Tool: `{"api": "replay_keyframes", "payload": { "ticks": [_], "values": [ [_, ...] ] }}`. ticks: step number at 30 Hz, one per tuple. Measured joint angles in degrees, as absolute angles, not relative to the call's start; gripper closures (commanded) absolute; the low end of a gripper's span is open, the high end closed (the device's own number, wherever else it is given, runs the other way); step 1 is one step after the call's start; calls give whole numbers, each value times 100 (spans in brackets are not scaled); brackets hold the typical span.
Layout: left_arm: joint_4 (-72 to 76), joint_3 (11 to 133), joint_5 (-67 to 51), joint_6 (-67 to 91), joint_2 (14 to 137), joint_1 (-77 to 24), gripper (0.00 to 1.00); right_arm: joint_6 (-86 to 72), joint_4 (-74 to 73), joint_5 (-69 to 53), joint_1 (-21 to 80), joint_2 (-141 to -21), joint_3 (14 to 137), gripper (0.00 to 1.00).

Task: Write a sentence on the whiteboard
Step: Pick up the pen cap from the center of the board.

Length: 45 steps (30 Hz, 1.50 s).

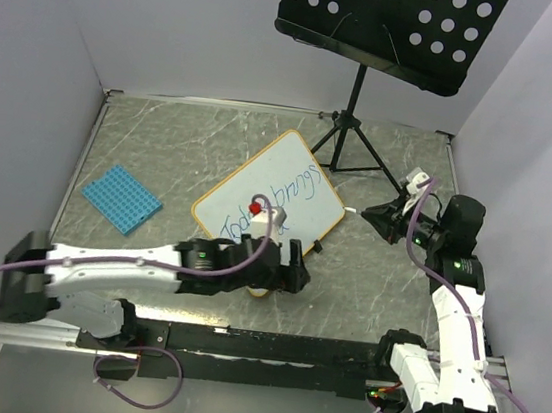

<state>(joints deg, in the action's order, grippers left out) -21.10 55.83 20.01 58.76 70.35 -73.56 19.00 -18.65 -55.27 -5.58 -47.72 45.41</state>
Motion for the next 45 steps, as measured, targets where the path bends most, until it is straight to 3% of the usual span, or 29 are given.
{"api": "replay_keyframes", "payload": {
  "ticks": [4,7,8,12,14,23,42,45],
  "values": [
    [-1669,5634,2062,6416,8066,-7343,4,1909,-1890,-5588,-871,-4772,4541,100],
    [-1712,5979,1953,6700,8934,-7345,14,1920,-1942,-5671,-1111,-4775,4541,100],
    [-1800,6222,1927,6764,9258,-7343,24,1927,-1959,-5693,-1164,-4775,4541,100],
    [-2064,7024,1887,6969,10073,-7345,44,1940,-2043,-5861,-1382,-4772,4541,100],
    [-2165,7242,1894,7017,10259,-7345,49,1953,-2073,-5942,-1450,-4772,4541,100],
    [-3203,7983,2209,7234,10768,-7343,49,2043,-2145,-6121,-1566,-4783,4541,100],
    [-4012,7994,2536,7474,11076,-7111,51,2062,-2193,-6248,-1636,-4821,4541,100],
    [-4010,7994,2539,7463,11087,-7015,61,2062,-2193,-6252,-1658,-4821,4541,100]
  ]
}}
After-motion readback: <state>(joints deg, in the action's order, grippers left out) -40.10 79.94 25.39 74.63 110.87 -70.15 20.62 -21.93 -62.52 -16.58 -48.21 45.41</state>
